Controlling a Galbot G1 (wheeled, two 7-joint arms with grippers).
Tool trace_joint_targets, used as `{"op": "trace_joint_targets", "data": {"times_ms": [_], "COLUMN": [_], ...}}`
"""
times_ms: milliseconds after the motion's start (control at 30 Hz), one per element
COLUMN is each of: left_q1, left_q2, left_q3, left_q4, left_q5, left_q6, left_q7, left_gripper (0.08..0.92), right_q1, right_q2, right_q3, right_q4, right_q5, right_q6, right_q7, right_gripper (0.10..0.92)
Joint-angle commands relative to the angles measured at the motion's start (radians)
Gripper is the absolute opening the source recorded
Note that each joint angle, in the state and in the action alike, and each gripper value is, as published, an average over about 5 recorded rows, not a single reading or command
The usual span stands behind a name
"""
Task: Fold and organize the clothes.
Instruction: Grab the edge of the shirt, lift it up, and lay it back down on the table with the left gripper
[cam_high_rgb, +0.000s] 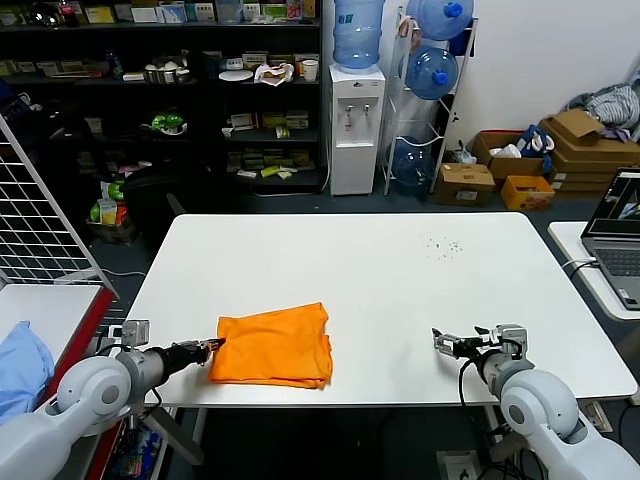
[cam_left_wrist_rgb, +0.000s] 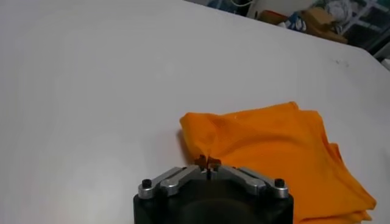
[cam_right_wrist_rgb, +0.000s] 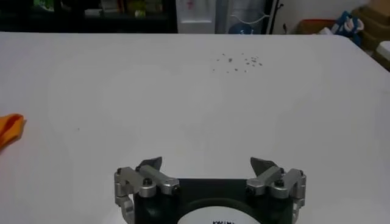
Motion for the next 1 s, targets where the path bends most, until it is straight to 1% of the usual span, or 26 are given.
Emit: {"op": "trace_joint_targets", "data": {"times_ms": [33,200,333,467,600,767,1000], "left_q1": [-0.003,0.011,0.059,0.109,0.131,0.122,0.114], "left_q2": [0.053,0.135,0.186,0.239,0.290,0.355,0.378], "left_q3": [-0.064,-0.137,-0.227,-0.299,-0.356,-0.370,-0.372], "left_q4": [-0.081,-0.147,-0.195,-0.214,-0.215,-0.194,-0.132], "left_q5": [-0.003,0.001,-0.011,-0.063,-0.139,-0.238,-0.289], "left_q6": [0.000,0.003,0.021,0.040,0.053,0.057,0.054], "left_q7": [-0.039,-0.108,-0.173,-0.260,-0.343,-0.456,-0.538], "left_gripper": [0.095,0.095,0.095,0.095,0.095,0.095,0.095], "right_q1": [0.006,0.020,0.030,0.040,0.050,0.053,0.059], "right_q2": [0.003,0.015,0.018,0.014,0.016,0.022,0.032], "right_q3": [-0.002,-0.008,-0.014,-0.021,-0.028,-0.037,-0.043], "right_q4": [-0.001,-0.007,-0.009,-0.013,-0.027,-0.041,-0.051], "right_q5": [-0.004,-0.039,-0.065,-0.099,-0.130,-0.151,-0.161], "right_q6": [0.005,0.021,0.034,0.051,0.071,0.090,0.101], "right_q7": [-0.004,-0.026,-0.044,-0.069,-0.091,-0.110,-0.119], "right_gripper": [0.921,0.921,0.921,0.921,0.921,0.921,0.921]}}
